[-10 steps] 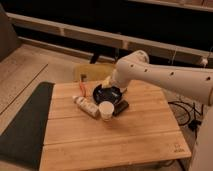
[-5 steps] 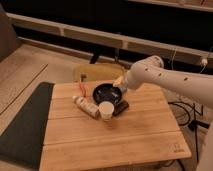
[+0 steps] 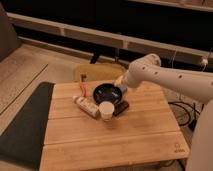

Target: Drag the ceramic bowl in a circle

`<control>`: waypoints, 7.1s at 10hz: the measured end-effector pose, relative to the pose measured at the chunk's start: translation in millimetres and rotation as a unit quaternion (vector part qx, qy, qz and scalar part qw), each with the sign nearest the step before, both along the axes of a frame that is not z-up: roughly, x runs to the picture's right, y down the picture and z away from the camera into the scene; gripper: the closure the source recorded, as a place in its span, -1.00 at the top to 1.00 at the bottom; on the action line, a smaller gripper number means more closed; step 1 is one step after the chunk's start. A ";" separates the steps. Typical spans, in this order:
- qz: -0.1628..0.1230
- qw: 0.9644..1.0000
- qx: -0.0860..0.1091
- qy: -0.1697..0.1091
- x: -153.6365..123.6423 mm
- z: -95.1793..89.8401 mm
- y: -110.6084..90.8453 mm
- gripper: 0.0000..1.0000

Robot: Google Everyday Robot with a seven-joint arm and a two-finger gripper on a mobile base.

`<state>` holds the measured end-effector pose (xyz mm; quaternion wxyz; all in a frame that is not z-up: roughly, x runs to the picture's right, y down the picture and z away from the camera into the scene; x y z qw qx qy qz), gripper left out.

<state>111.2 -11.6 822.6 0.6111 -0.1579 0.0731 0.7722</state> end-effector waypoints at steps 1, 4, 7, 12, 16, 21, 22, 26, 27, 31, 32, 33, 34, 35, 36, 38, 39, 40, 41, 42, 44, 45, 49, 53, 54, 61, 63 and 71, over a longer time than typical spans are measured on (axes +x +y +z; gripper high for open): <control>-0.019 1.000 -0.011 0.003 -2.7 14.7 3.9 0.30; -0.032 0.997 -0.066 0.012 -3.0 56.7 33.0 0.30; -0.053 0.993 -0.100 0.019 -0.5 89.4 48.8 0.30; -0.065 0.991 -0.116 0.013 -3.7 104.6 56.7 0.30; -0.053 0.992 -0.110 0.018 1.7 108.6 53.2 0.30; -0.058 0.991 -0.119 0.018 1.6 126.2 53.8 0.22; -0.059 0.990 -0.124 0.020 2.4 128.9 55.8 0.08; -0.054 0.990 -0.129 0.029 1.6 134.2 51.5 -0.84; -0.051 0.990 -0.128 0.028 0.2 133.7 48.8 -0.97; -0.049 0.991 -0.125 0.024 -6.2 125.5 38.2 -1.00; -0.050 0.990 -0.130 0.027 -6.2 122.1 41.5 -1.00; -0.051 0.988 -0.142 0.032 -3.7 118.9 50.4 -1.00; -0.050 0.986 -0.151 0.038 0.1 117.9 56.7 -1.00; -0.047 0.984 -0.163 0.046 5.3 118.2 63.8 -1.00; -0.043 0.982 -0.174 0.060 15.1 121.8 68.6 -1.00; -0.043 0.980 -0.179 0.078 25.0 129.6 63.7 -1.00; -0.050 0.980 -0.173 0.085 24.2 137.8 52.6 -1.00; -0.059 0.980 -0.170 0.085 17.9 144.2 45.5 -1.00; -0.069 0.980 -0.169 0.084 10.5 150.1 40.6 -1.00; -0.079 0.979 -0.169 0.077 -2.2 156.5 37.4 -1.00; -0.091 0.979 -0.170 0.059 -26.0 161.8 35.8 -1.00; -0.091 0.980 -0.174 0.042 -42.5 160.3 39.0 -1.00; -0.071 0.975 -0.208 0.032 -33.8 140.3 71.3 -1.00; -0.055 0.971 -0.222 0.066 6.2 134.1 75.2 -1.00; -0.058 0.972 -0.214 0.079 16.3 134.7 63.9 -1.00; -0.107 0.974 -0.185 0.075 -13.3 168.5 26.6 -1.00; -0.120 0.975 -0.178 0.049 -41.0 169.3 23.2 -1.00; -0.099 0.979 -0.174 0.048 -25.4 133.5 33.5 -0.08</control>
